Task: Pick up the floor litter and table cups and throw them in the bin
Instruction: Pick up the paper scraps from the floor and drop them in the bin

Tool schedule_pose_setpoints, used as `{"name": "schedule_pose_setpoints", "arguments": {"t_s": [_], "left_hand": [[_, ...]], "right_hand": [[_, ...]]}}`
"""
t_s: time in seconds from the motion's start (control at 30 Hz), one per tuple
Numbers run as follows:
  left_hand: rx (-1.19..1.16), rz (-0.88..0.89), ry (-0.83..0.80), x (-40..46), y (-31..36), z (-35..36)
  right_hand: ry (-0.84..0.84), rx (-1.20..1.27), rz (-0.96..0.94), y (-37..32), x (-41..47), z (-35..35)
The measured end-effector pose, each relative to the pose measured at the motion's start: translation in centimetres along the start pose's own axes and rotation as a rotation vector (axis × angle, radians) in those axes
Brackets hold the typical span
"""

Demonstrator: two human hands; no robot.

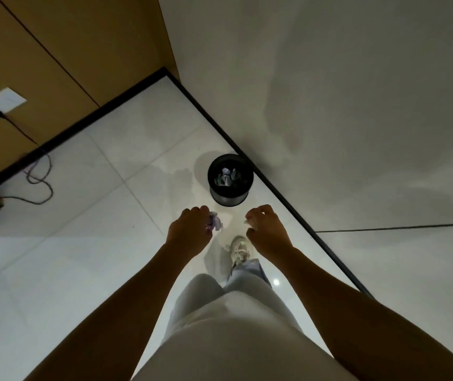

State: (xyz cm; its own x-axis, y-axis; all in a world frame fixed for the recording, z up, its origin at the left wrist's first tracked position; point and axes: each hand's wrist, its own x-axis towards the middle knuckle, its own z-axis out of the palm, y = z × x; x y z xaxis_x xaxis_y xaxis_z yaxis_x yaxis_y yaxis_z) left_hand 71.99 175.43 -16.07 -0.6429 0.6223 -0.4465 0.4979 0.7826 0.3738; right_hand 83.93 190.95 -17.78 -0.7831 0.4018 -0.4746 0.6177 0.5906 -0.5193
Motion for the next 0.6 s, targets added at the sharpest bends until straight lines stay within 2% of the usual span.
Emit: {"name": "schedule_pose_setpoints", "arguments": {"t_s": [0.23,0.47,0.6], "left_hand": [[-0.021,-0.066,-0.06,7.9,-4.6,-1.9],[0.039,0.012,-0.16,15.6,-10.0,-2.4],[0.049,0.052,-0.201,19.7,-11.3,-1.6]], "right_hand": [[-0.021,0.014,0.082,-2.1,10.0,0.2],[0.028,0.166,0.259,-3.1,21.8,2.8],[0.032,0.165,0.361,-1.5,25.8,4.8]]}}
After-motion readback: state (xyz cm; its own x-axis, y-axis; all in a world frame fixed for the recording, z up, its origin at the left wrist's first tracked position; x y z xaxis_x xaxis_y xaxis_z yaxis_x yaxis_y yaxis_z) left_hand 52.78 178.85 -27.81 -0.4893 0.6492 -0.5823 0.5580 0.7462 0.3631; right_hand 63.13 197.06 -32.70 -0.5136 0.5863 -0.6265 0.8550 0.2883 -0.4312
